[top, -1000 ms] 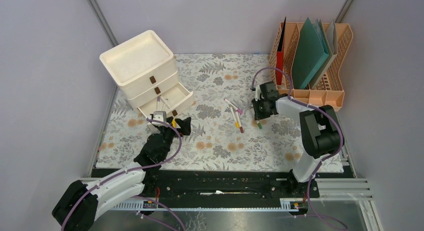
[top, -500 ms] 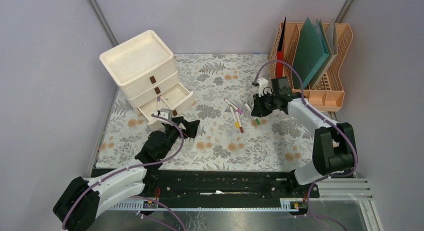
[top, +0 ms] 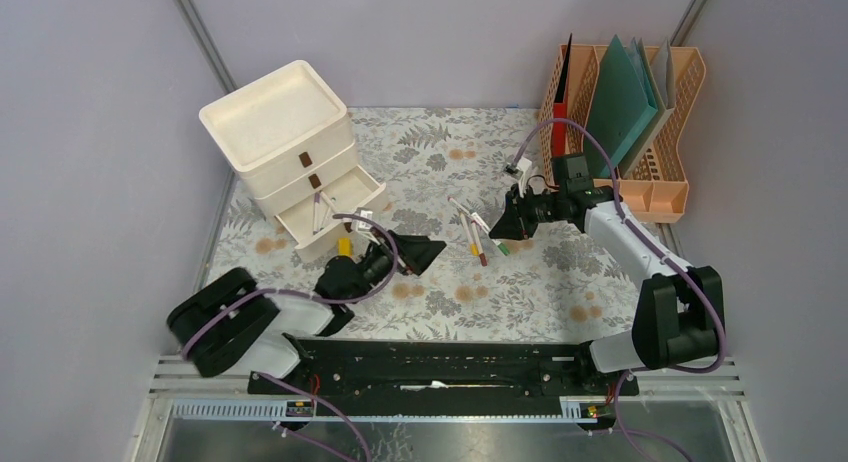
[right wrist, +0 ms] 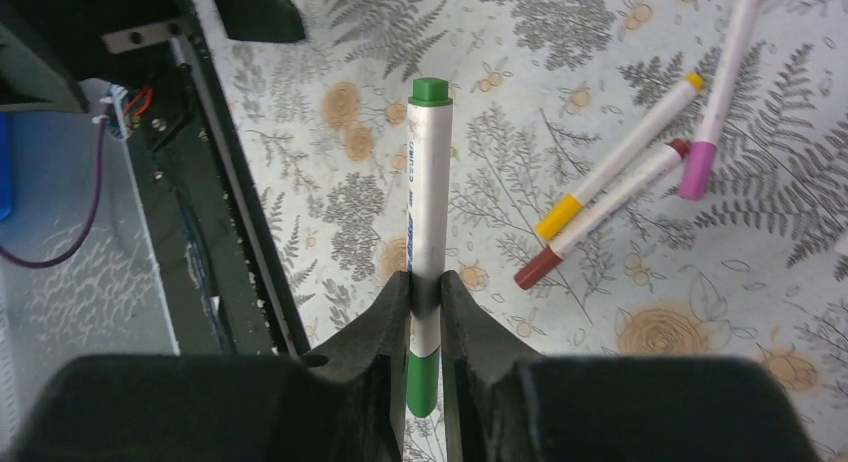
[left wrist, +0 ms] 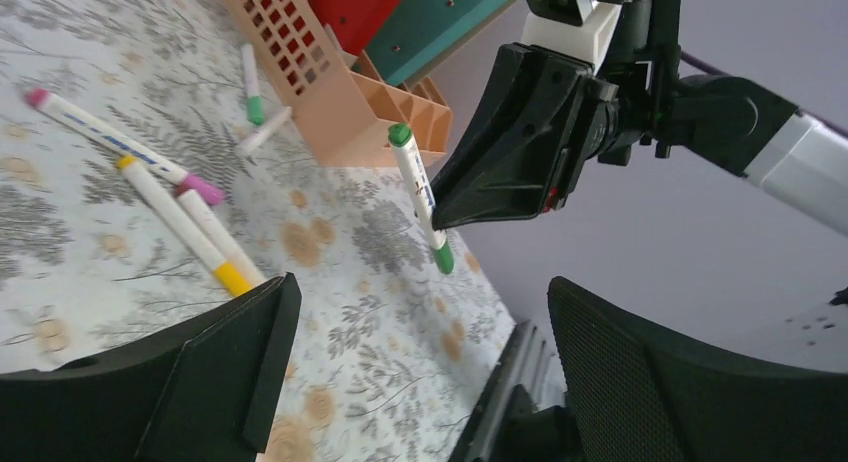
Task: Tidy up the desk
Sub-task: Pick up the stationery from the center of the board, then place the stationery in the drawer.
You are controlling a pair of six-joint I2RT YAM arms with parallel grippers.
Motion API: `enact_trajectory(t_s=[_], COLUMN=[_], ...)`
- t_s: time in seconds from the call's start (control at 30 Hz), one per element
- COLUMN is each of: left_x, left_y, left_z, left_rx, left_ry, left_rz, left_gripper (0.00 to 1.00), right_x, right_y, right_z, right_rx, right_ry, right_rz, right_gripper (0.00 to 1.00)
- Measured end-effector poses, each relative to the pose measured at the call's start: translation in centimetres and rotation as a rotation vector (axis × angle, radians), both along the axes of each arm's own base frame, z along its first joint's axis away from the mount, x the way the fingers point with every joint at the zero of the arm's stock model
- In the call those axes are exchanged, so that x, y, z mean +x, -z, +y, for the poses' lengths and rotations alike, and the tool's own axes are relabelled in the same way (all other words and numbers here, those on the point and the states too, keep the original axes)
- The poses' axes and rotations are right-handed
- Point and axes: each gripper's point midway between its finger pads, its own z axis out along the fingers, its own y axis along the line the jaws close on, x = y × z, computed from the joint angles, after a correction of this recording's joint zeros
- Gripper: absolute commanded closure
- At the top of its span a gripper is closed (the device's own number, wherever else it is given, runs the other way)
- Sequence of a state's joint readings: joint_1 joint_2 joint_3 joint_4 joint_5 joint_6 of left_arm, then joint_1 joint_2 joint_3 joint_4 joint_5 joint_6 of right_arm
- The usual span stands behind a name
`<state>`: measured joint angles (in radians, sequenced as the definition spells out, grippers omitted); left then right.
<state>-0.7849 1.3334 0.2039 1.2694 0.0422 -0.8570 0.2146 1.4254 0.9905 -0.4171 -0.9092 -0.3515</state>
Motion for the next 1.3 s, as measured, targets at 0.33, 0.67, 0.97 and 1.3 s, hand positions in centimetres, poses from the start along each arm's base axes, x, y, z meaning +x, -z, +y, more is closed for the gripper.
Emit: enact_trajectory(t_s=[0.33,0.67,0.97,1.3], left_x=[2.7,4.3,4.7,4.5], left_y=[0.1,1.2,1.0,0.1], left_z=[-5.9,-8.8,-9.6,-10.5], left_rx=[-0.142,-0.176,-0.192,-0.208], left_ry=[0.071,0.093,0.113,0.156], left_rz=[0.119,0.177,0.178,0.160], left_gripper=[0.16,0.49,0.56,1.00], right_x=[-1.4,-1.6,-1.9,-2.0], right_y=[-1.2,-1.5,-1.2,-1.0], right_z=[0.9,1.1,1.0,0.8], right_rx=[0.080,0.099,0.093,0.088], right_ry=[-0.072,-0.093,-0.098,-0.098], right_rz=[0.011,0.004,0.019,0.029], right_gripper=[1.00,1.00,1.00,1.00])
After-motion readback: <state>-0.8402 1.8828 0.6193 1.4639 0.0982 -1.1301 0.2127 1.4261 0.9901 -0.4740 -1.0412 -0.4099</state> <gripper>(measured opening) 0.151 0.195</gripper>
